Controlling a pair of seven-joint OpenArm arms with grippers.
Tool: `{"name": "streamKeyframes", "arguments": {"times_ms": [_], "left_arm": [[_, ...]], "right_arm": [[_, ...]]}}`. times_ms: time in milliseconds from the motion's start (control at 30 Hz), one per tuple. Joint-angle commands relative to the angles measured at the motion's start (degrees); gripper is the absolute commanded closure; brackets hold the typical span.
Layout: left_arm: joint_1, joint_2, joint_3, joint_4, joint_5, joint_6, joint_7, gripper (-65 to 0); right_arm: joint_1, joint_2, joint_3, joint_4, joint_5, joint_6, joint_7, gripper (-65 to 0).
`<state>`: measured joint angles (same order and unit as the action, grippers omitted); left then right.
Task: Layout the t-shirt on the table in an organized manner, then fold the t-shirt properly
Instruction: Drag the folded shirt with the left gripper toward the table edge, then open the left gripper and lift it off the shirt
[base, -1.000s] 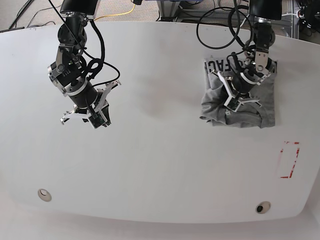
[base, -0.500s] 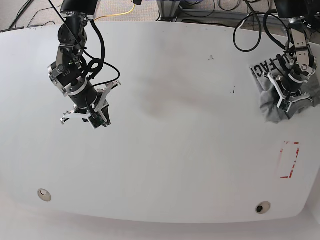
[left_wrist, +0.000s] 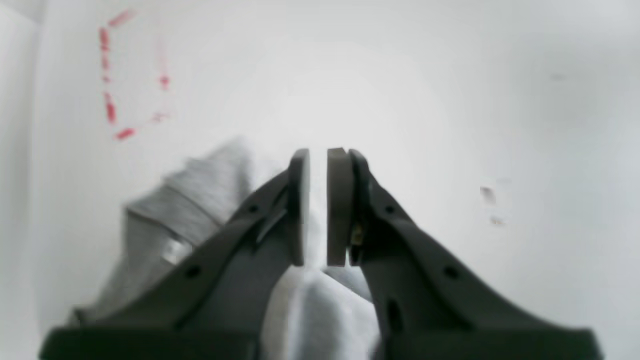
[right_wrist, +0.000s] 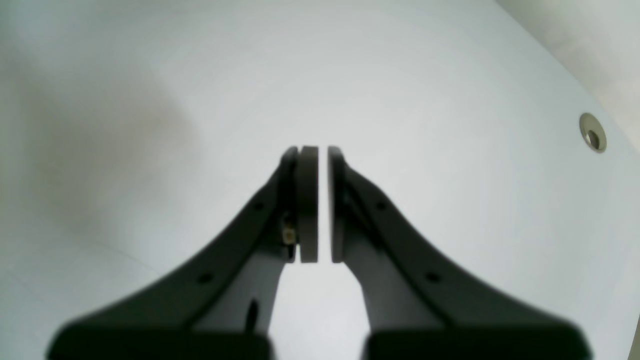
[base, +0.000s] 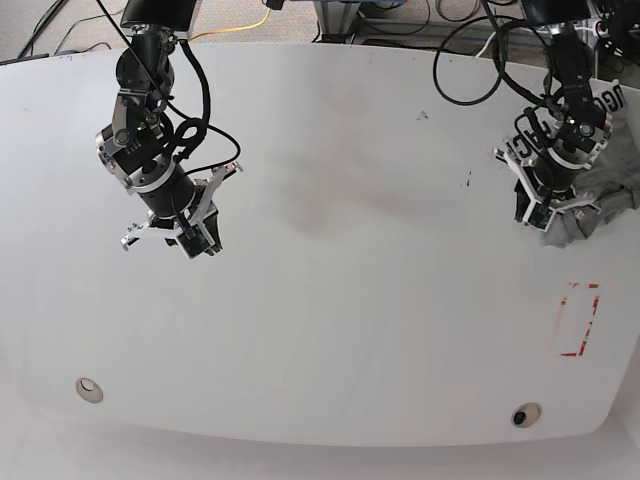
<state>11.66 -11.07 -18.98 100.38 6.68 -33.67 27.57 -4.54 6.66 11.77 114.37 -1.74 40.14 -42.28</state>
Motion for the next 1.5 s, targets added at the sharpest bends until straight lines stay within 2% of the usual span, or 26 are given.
{"name": "streamKeyframes", "arguments": {"times_ms": [0,233,533,800,1167,1233,1367,1467], "left_arm": [[0.8,1.6,0.7,2.7,-0.3,0.3,0.6,-4.4],[5.8,4.5,1.3,3.3,-0.3,0.3,1.5,-4.4],[9.6,4.2,0.9,3.1,-0.3,0.3,1.5,-4.4],[10.3,1.8,-5.1,3.0,-0.2,0.3,1.6,-4.4],[10.4,-5.9,-10.2,-1.7,-0.3,0.1,4.2,-4.4],[10.4,-6.6,-11.1,-2.4,-0.3,-0.8,4.3,-4.4],[10.4,-6.8,-13.4,-2.7,-0.3,-6.3,4.4,-4.4],[10.4,-6.4,-14.4,-1.9,-0.3,-6.3,4.4,-4.3]], "right_arm": [[0.9,0.3,0.1,1.0,0.4,-0.1,1.3,-3.3],[1.0,0.2,0.1,0.9,0.5,-0.1,1.3,-3.3],[1.8,0.2,0.1,0.8,0.5,-0.1,1.3,-3.3],[1.9,0.2,0.1,0.8,0.5,-0.1,1.3,-3.3],[2.0,0.2,0.1,0.9,0.5,-0.1,1.3,-3.3],[2.0,0.2,0.1,0.9,0.5,-0.1,1.3,-3.3],[2.0,0.2,0.1,0.9,0.5,-0.1,1.3,-3.3],[2.0,0.2,0.1,0.9,0.5,-0.1,1.3,-3.3]]}}
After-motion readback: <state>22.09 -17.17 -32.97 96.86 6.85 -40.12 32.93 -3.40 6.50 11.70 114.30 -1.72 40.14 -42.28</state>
